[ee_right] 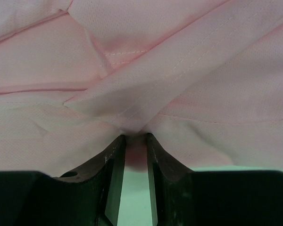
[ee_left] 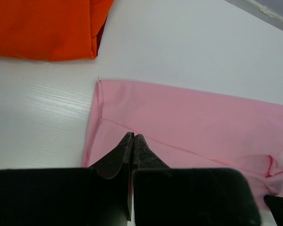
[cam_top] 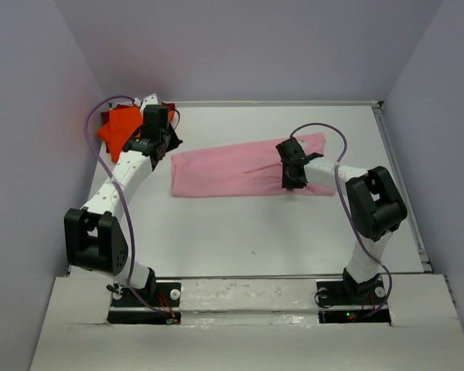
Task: Fold and stack the t-shirts
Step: Fold the tshirt
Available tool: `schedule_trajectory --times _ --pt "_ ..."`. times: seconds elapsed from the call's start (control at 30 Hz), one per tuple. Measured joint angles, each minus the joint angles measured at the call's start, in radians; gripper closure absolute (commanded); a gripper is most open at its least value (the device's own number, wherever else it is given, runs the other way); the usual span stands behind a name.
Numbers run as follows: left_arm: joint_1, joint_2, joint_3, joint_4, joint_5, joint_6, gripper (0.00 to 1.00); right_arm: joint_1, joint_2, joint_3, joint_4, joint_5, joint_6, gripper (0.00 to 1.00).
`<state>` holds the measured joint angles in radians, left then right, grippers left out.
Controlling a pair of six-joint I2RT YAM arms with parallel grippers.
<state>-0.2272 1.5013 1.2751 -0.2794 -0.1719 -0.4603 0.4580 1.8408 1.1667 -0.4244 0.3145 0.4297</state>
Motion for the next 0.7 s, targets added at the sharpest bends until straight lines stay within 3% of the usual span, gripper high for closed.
schedule_trajectory --times 0.53,0.7 --pt "0.000 0.000 -0.001 0.002 0.001 0.000 0.89 0.000 0.084 0.137 -0.024 0.000 -0.020 0.71" --pt "0.000 0.025 -0.032 0.031 0.060 -0.017 0.91 0.000 0.085 0.159 -0.029 0.001 -0.026 0.71"
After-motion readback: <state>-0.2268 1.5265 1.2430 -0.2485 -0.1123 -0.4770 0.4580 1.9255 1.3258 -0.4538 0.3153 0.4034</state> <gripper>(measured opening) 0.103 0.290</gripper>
